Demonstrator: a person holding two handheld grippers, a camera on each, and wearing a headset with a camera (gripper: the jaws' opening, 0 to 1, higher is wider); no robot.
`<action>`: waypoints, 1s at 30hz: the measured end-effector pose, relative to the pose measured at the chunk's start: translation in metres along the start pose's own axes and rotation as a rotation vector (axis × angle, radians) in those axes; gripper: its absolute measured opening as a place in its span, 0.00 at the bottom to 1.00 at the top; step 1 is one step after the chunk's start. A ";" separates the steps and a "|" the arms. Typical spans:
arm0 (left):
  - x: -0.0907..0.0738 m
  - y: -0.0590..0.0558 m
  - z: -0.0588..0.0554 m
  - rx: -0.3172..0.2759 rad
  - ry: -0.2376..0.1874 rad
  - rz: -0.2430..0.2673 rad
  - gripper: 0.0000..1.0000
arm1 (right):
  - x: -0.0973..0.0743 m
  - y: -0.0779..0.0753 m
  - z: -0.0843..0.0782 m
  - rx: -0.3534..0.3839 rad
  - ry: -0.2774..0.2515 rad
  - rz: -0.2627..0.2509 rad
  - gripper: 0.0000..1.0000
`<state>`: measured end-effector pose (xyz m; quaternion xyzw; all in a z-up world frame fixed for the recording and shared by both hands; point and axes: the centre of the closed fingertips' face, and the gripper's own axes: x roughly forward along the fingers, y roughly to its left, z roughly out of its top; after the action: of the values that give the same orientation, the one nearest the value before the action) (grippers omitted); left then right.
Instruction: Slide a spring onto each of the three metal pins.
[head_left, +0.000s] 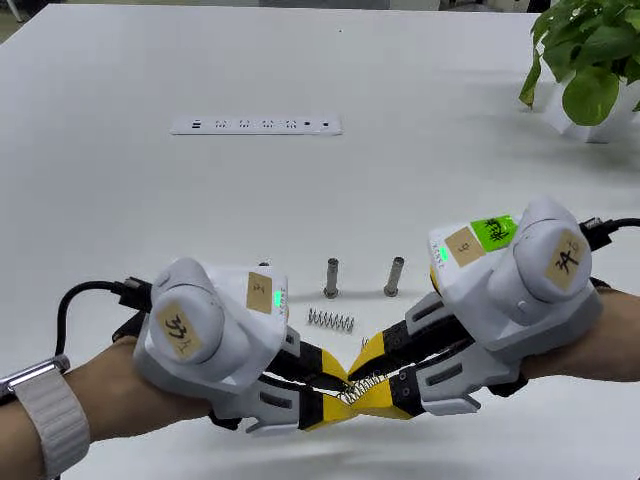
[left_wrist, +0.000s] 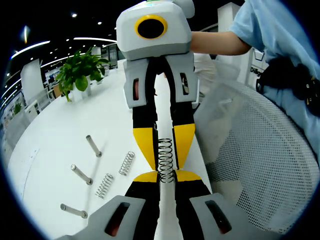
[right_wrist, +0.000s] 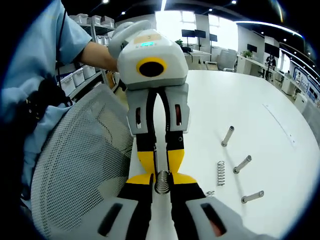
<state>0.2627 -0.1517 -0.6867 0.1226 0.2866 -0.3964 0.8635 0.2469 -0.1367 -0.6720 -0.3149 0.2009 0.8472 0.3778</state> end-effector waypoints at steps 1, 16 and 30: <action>0.000 0.000 0.000 0.001 -0.001 0.000 0.09 | 0.000 0.000 -0.001 0.000 0.001 0.000 0.14; 0.006 -0.004 -0.001 0.000 -0.009 -0.008 0.10 | 0.001 0.002 -0.007 0.017 0.038 0.024 0.12; 0.001 0.004 -0.001 -0.088 -0.080 0.087 0.15 | 0.003 -0.001 -0.004 0.001 0.083 0.032 0.12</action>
<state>0.2661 -0.1495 -0.6884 0.0810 0.2635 -0.3500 0.8953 0.2474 -0.1373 -0.6775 -0.3462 0.2219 0.8392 0.3559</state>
